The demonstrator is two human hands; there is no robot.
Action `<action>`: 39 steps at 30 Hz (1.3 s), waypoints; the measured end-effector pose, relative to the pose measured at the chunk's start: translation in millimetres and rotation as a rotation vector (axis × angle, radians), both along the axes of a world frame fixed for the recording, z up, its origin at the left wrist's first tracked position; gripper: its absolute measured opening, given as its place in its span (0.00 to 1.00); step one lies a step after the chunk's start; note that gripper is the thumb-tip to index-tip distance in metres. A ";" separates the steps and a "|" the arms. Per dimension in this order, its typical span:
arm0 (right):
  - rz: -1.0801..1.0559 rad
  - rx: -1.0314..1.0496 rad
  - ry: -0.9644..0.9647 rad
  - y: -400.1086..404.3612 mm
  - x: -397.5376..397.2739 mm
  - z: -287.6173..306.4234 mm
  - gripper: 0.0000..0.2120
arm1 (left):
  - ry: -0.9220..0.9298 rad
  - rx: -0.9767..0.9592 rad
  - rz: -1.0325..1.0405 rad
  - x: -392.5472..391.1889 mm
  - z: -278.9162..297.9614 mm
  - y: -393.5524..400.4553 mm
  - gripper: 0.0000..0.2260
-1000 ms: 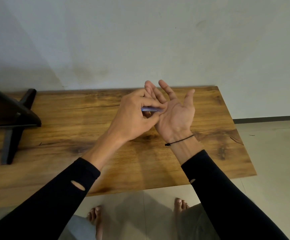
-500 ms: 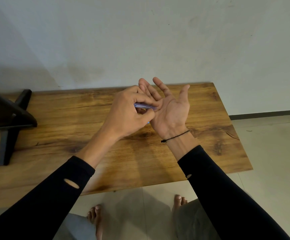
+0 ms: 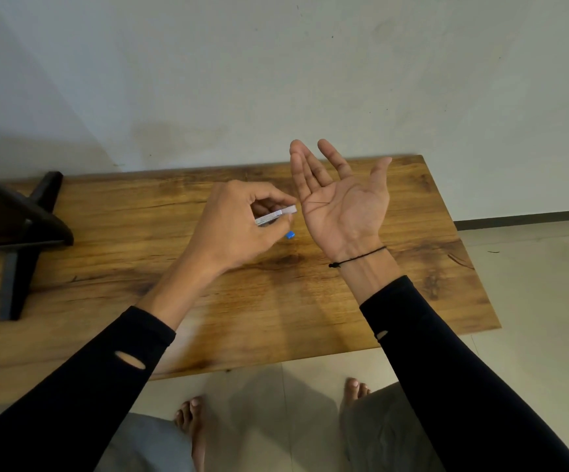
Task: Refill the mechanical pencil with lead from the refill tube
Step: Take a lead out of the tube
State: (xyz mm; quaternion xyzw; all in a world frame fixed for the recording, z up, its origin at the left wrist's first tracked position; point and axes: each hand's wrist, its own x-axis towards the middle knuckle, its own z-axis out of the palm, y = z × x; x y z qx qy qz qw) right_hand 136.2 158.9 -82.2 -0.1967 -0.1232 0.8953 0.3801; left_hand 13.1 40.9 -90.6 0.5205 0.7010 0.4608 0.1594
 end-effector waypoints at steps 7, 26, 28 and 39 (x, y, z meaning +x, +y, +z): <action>-0.010 0.013 0.001 4.1 3.4 -0.2 0.44 | 0.456 -0.245 -0.166 23.2 -21.4 -7.3 0.09; 0.006 0.110 -0.062 5.8 1.5 -3.8 0.45 | 0.179 -0.075 0.060 5.5 -36.3 6.6 0.11; 0.009 0.132 -0.084 6.0 0.7 -4.5 0.45 | 0.032 0.047 0.130 -4.2 -27.0 10.0 0.09; 0.085 0.160 -0.115 -3.6 -6.3 -5.4 0.44 | 0.180 0.103 -0.036 3.7 -15.7 14.1 0.07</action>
